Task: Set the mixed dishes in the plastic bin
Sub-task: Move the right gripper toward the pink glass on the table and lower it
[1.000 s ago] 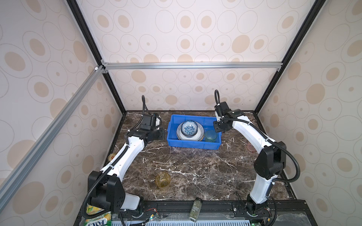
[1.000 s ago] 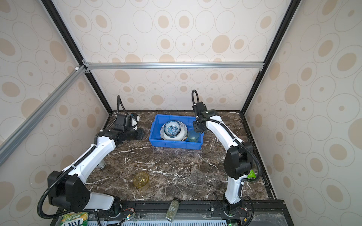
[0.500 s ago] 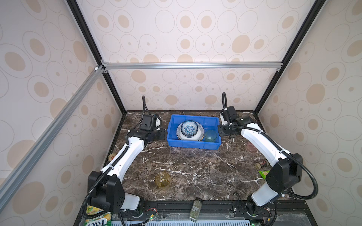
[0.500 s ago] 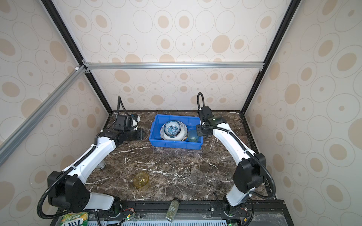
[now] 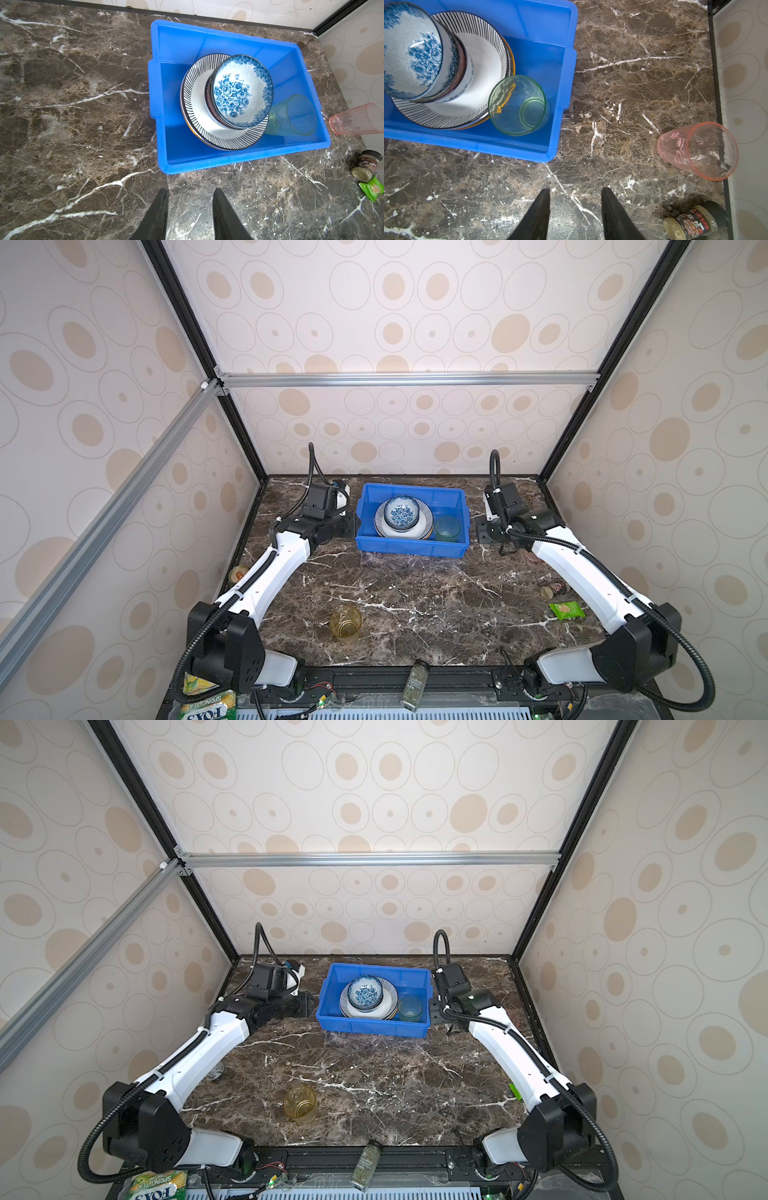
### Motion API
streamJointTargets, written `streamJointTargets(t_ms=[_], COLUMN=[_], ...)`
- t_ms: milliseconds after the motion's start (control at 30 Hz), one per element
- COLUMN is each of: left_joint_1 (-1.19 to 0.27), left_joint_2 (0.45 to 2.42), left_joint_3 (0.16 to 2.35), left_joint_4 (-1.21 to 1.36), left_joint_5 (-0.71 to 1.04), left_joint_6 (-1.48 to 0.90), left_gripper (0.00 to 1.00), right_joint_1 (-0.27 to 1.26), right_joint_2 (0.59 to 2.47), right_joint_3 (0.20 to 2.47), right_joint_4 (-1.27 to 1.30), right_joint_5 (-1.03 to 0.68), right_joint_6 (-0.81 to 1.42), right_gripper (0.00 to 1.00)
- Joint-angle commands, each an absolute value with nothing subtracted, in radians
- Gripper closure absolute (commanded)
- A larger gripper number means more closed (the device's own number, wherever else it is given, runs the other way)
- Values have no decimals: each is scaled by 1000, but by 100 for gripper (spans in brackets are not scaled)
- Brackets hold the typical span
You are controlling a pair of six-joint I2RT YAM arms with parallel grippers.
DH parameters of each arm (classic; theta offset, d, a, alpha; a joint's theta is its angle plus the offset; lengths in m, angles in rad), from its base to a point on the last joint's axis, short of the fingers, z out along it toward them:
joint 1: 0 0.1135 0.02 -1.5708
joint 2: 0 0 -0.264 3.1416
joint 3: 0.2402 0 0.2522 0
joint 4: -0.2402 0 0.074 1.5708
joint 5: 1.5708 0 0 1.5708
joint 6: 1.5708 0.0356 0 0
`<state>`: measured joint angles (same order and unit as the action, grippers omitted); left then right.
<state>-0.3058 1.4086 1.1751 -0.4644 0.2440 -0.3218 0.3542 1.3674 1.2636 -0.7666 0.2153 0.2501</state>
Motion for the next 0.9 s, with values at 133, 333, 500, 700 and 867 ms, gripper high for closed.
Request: streamJointTargets(t_ms=[133,333,500,700,867], left_joint_1=[-322,-322,-324,-325,-325], left_joint_2=[1427,1440,1452,1457,1456], left_joint_3=[1201,1213,1220,1218,1218], left_joint_4=[-433,-437,-437,-440,-443], left_joint_5=[264,259,263,261,258], left_joint_6=[-309,-301,-301,-301,-302], left_gripper=[63,63,63,63,63], right_joint_1=[257,152,64,-112,-181], right_joint_2=[1318,1305,1258,1243,1287], right_joint_3=[1190,1141,1082,1041,1059], right_joint_4=[-729,-721,-685,-629,-630], right_joint_5=[191,149,116,-9,-22], right_joint_6=[304,354,384,437,409], right_gripper=[56,57,57,57,57])
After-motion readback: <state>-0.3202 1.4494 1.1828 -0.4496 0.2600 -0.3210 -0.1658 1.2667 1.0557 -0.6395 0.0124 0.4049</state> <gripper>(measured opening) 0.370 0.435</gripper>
